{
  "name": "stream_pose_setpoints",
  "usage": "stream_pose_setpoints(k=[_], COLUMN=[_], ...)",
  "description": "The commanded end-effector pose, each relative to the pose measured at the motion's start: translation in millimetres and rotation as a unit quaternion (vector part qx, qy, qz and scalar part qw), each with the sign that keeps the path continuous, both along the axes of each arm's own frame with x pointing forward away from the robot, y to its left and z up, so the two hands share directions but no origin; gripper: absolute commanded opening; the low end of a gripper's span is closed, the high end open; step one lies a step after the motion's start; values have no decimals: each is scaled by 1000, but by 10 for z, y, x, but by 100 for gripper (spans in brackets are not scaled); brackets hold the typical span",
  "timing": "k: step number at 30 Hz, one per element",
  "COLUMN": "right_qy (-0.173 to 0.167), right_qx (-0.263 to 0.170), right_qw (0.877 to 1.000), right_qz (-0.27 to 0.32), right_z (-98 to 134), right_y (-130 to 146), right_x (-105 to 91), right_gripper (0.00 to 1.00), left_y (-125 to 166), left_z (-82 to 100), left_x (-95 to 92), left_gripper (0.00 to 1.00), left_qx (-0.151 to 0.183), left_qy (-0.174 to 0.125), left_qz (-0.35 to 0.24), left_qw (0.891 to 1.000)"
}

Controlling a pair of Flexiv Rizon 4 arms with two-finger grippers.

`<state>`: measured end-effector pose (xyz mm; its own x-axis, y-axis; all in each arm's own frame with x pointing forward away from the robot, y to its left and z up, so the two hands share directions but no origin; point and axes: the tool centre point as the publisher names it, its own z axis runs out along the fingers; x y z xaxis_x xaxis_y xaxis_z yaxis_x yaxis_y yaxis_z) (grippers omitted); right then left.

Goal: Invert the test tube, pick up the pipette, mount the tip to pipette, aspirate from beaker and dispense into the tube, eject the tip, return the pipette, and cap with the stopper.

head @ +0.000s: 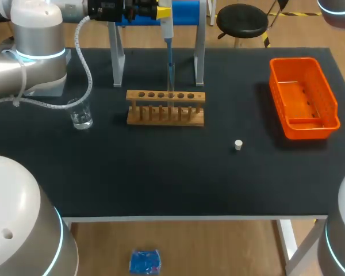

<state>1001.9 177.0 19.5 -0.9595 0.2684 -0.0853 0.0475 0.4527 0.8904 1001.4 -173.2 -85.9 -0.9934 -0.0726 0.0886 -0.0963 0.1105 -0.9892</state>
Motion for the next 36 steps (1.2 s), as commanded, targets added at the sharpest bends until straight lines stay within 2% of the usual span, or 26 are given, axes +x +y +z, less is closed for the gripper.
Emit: stream_pose_setpoints(k=[1,2,3,15,36], right_qy=[10,10,10,15,46], right_qx=[-6,-8,-9,-11,-8], right_qw=[1000,1000,1000,999,998], right_qz=[8,9,10,29,33], right_z=[19,19,22,0,-97], right_y=[149,177,204,429,648], right_x=[103,106,103,77,152], right_gripper=[38,24,0,0,0], left_y=[-4,-4,-4,-4,-4], left_z=[3,3,3,3,3], left_x=[0,0,0,0,0], left_gripper=[0,0,0,0,0], left_qx=[0,0,0,0,0], left_qy=[0,0,0,0,0], left_qz=[1,1,1,1,1], left_qw=[1000,1000,1000,1000,1000])
